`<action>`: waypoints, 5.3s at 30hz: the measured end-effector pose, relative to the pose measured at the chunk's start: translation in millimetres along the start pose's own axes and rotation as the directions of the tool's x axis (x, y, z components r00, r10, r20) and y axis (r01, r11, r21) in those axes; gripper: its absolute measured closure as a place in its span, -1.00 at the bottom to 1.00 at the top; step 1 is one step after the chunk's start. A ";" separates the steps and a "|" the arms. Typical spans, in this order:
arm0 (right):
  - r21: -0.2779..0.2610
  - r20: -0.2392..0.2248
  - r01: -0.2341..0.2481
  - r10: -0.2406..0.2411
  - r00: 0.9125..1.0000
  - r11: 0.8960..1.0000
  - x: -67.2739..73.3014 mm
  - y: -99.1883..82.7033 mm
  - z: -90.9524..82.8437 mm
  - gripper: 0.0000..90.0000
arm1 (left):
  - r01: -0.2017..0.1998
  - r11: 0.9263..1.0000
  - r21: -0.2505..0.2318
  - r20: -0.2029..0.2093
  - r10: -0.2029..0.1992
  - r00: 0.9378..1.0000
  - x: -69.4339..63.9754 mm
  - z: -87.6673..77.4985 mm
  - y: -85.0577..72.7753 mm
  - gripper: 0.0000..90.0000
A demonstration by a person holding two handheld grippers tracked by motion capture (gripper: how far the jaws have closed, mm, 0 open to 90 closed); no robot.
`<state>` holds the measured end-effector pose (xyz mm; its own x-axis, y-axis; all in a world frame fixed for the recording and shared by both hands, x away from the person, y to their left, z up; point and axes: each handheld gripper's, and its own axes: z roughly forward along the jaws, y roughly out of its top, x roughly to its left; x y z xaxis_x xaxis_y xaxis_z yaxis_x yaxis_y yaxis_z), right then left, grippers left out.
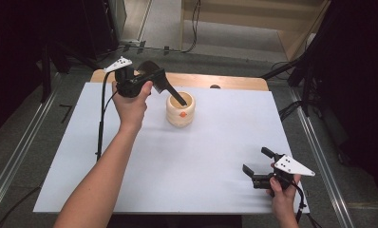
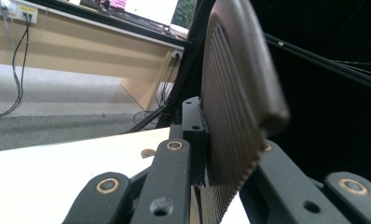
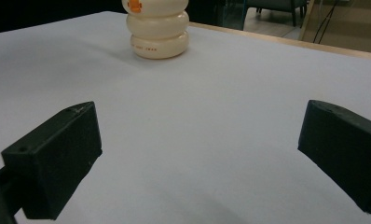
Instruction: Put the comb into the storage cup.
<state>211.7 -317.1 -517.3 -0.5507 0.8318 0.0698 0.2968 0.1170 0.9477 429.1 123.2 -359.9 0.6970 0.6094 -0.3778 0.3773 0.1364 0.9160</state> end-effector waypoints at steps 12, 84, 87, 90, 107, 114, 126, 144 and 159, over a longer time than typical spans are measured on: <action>-0.003 -0.004 0.001 -0.001 1.000 1.000 -0.4 -0.1 -0.1 -1.00 | 0.034 0.999 -0.006 -0.006 -0.034 0.999 9.2 4.8 -2.5 0.88; -0.006 -0.005 0.006 -0.006 1.000 1.000 -1.4 -0.6 1.0 -1.00 | 0.062 0.989 0.134 -0.099 -0.049 0.994 20.5 54.1 -57.4 0.87; -0.004 -0.005 0.004 -0.004 1.000 1.000 -1.2 -0.7 0.9 -1.00 | 0.065 0.988 0.137 -0.095 -0.052 0.994 20.3 55.7 -59.2 0.87; -0.005 -0.005 0.008 -0.008 1.000 1.000 -1.4 -0.7 0.9 -1.00 | 0.070 0.988 0.139 -0.101 -0.057 0.993 21.3 56.4 -61.1 0.87; -0.006 -0.004 0.005 -0.005 1.000 1.000 -1.4 -0.7 1.0 -1.00 | 0.088 0.985 0.146 -0.159 -0.064 0.985 27.8 55.0 -63.4 0.34; -0.004 -0.004 0.008 -0.008 1.000 1.000 -1.2 -0.7 1.2 -1.00 | 0.057 0.989 0.137 -0.185 -0.031 0.982 27.6 51.9 -61.0 -0.48; -0.006 -0.007 0.009 -0.009 1.000 1.000 -1.3 -0.6 1.4 -1.00 | 0.018 0.991 0.135 -0.169 0.005 0.986 24.7 45.5 -62.6 -1.00; -0.004 -0.001 0.010 -0.010 1.000 1.000 -0.9 -0.6 2.5 -1.00 | -0.028 0.988 0.154 -0.135 0.050 0.990 21.8 23.7 -65.8 -1.00; 0.000 0.001 0.010 -0.010 1.000 1.000 -0.3 -0.5 2.7 -1.00 | -0.081 0.982 0.172 -0.139 0.106 0.985 22.3 0.3 -75.0 -1.00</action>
<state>213.8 -315.9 -518.6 -0.5532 0.8309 0.0599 0.2910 0.1253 0.9485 416.6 126.3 -437.1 0.6416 0.7229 -0.2566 0.4187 -0.0497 0.9068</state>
